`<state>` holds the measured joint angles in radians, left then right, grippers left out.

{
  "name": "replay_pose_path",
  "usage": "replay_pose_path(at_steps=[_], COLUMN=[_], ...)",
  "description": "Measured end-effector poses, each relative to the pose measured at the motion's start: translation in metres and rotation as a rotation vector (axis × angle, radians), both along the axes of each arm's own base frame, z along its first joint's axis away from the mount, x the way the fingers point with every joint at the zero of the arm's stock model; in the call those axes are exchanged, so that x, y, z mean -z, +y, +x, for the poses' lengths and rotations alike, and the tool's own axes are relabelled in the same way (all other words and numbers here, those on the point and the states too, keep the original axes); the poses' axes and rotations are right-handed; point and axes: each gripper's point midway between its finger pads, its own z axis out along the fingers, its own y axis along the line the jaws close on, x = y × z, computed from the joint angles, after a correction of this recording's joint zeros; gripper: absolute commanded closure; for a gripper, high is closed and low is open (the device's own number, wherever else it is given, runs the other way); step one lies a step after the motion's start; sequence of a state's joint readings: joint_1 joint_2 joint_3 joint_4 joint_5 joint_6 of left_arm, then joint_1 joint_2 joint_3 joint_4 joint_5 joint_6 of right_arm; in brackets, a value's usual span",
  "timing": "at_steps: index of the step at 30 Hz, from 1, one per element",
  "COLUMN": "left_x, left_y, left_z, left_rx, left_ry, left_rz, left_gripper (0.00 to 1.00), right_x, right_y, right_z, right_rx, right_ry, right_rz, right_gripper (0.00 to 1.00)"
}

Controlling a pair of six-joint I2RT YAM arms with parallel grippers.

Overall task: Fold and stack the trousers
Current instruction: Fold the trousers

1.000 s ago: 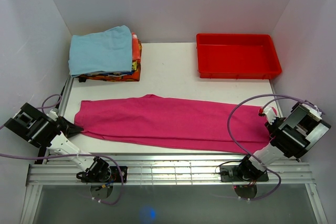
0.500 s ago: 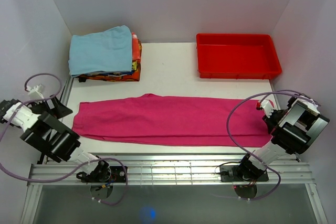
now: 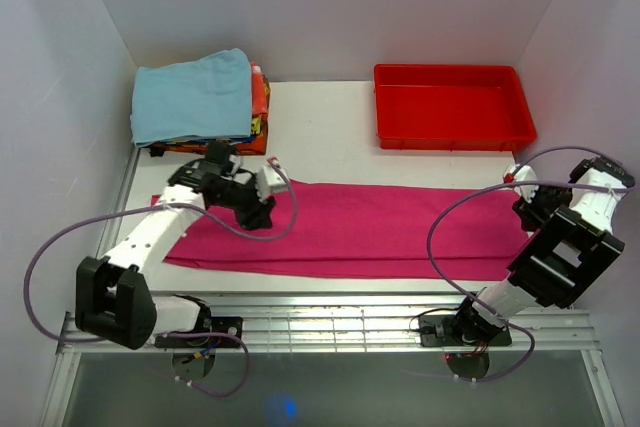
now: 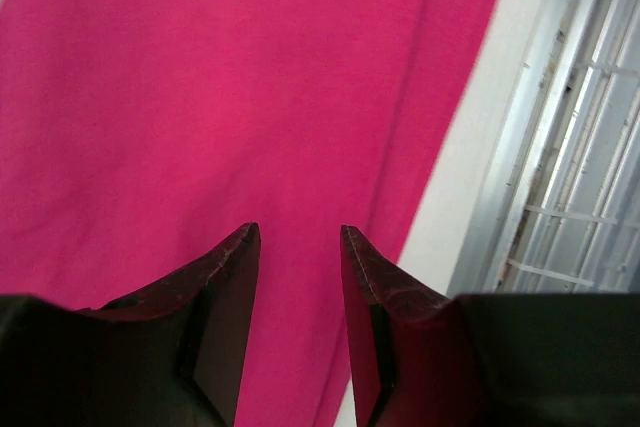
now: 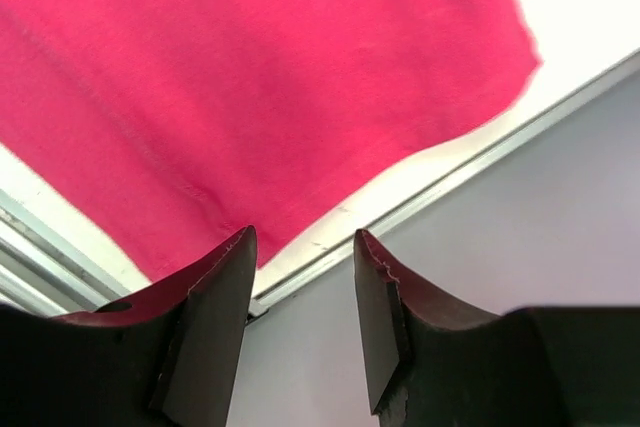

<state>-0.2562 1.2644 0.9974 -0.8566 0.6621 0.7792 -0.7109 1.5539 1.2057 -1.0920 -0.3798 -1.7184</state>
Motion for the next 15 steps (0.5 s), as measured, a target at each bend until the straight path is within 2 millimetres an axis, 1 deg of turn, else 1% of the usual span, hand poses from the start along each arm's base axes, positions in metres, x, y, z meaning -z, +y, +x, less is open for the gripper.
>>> replay_pose_path(at_steps=[1,3,5,6,8,9,11,15], left_x=[0.015,0.041,0.063,0.069,0.083,0.088,0.096,0.103], left_y=[-0.014,-0.033,-0.040,-0.045,-0.048,-0.047,-0.046,-0.046], left_z=[-0.012,-0.032,-0.046,-0.054,-0.065,-0.067,-0.064,-0.056], left_rx=[0.055,0.145,0.194,0.226,0.253,0.253,0.233,0.201], left_ry=[0.031,0.074,0.098,0.102,0.112,0.116,0.112,0.092], left_rz=[0.029,0.095,0.161,0.181,0.223,0.239,0.261,0.278], left_gripper=[0.53,0.54,0.55,0.55,0.55,0.55,0.55,0.55], right_x=[0.003,0.016,0.031,0.038,0.051,0.055,0.063,0.066], right_y=[0.002,0.010,0.018,0.022,0.027,0.029,0.029,0.024], right_z=[-0.006,-0.022,-0.037,-0.044,-0.051,-0.053,-0.055,-0.049], right_rx=[-0.013,-0.035,-0.056,-0.069,-0.091,-0.099,-0.117,-0.136], right_ry=[0.001,0.024,0.051,0.064,0.072,0.076,0.074,0.048], right_rz=[-0.010,-0.017,-0.012,-0.009,-0.011,-0.013,-0.023,-0.055], right_gripper=[0.50,0.48,0.48,0.48,0.48,0.48,0.49,0.49])
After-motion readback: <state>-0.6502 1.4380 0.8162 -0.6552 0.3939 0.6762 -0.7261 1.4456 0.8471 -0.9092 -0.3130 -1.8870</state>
